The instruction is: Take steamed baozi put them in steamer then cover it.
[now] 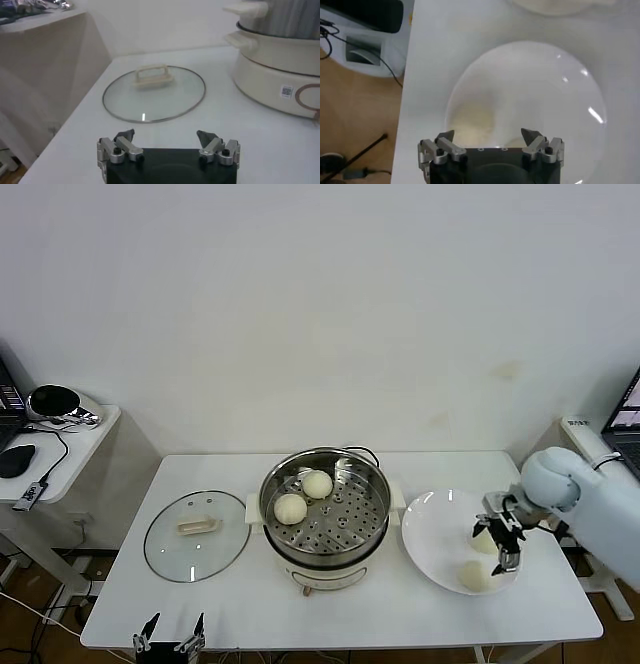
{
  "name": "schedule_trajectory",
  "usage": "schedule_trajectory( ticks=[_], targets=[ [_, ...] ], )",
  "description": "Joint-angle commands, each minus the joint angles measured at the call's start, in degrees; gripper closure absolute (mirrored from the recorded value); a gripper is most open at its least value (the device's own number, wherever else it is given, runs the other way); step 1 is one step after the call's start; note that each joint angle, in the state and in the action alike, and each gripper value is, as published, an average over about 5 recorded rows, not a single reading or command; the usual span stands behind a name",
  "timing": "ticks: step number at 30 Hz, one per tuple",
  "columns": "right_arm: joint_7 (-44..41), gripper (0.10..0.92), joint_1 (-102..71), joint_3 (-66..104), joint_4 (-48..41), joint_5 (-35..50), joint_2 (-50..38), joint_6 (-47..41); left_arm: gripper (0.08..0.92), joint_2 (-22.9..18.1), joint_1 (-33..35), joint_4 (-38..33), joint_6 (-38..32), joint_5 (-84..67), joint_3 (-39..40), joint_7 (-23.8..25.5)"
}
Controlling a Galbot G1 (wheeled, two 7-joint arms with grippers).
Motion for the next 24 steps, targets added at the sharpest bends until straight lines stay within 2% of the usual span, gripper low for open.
schedule_trajectory(
  ticks=[1, 19, 21, 24],
  targets=[
    [0.48, 0.203, -3.19, 1.65, -2.98, -2.20, 2.43, 1.20, 0.177, 0.07, 0.03, 0.09, -0.02, 0.10, -0.02, 0.01],
    [-0.09, 0.204, -2.66, -0.25, -3.87, -3.29, 4.19, 1.12, 0.177, 0.18, -0.53, 0.99, -0.03, 0.35, 0.31, 0.09],
    [-0.06, 0.222, -2.68, -0.26, -4.03, -3.29, 4.38, 1.03, 0.177, 0.18, -0.52, 1.02, -0.03, 0.42, 0.40, 0.09],
    [-0.07, 0.293, -2.67, -0.28, -4.20, -3.25, 4.45, 0.94, 0.177, 0.18, -0.49, 1.05, -0.04, 0.53, 0.51, 0.09]
  ],
)
